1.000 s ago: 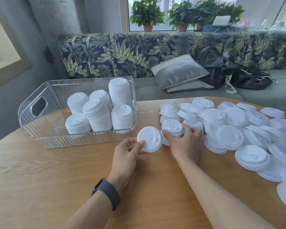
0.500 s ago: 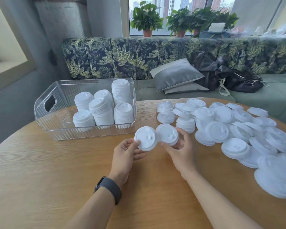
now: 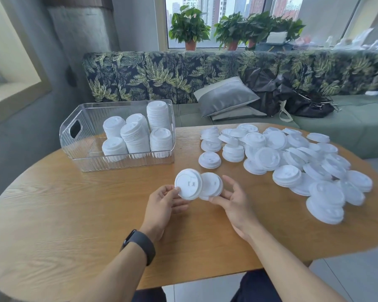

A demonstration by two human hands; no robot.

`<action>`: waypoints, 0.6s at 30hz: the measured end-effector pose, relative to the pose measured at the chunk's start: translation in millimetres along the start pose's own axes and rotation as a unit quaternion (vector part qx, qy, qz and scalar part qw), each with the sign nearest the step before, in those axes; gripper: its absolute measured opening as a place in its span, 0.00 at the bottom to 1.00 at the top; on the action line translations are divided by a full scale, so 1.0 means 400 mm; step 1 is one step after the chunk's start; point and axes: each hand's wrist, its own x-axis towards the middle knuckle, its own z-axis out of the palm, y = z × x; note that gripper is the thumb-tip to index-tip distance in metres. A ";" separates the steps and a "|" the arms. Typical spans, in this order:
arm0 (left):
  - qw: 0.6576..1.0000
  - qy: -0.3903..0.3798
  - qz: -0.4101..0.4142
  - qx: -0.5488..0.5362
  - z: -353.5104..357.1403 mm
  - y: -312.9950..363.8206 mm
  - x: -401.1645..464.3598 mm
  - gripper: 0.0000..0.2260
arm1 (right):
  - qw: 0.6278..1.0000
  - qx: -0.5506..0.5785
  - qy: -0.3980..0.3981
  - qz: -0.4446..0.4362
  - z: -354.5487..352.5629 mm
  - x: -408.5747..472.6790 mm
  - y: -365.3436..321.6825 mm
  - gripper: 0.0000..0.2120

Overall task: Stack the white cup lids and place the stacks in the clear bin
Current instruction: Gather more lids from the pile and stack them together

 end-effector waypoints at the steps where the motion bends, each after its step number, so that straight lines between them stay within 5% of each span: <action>1: 1.000 0.003 0.000 0.002 -0.002 -0.004 -0.004 0.05 | 1.000 0.010 0.001 0.005 0.000 -0.006 -0.002 0.33; 7: 1.000 0.008 0.006 0.025 -0.005 -0.025 -0.011 0.05 | 0.999 0.047 -0.004 0.020 0.002 -0.026 -0.005 0.25; 18: 1.000 -0.001 0.007 0.023 -0.011 -0.026 -0.004 0.09 | 0.994 -0.065 -0.087 0.011 0.008 -0.034 -0.017 0.15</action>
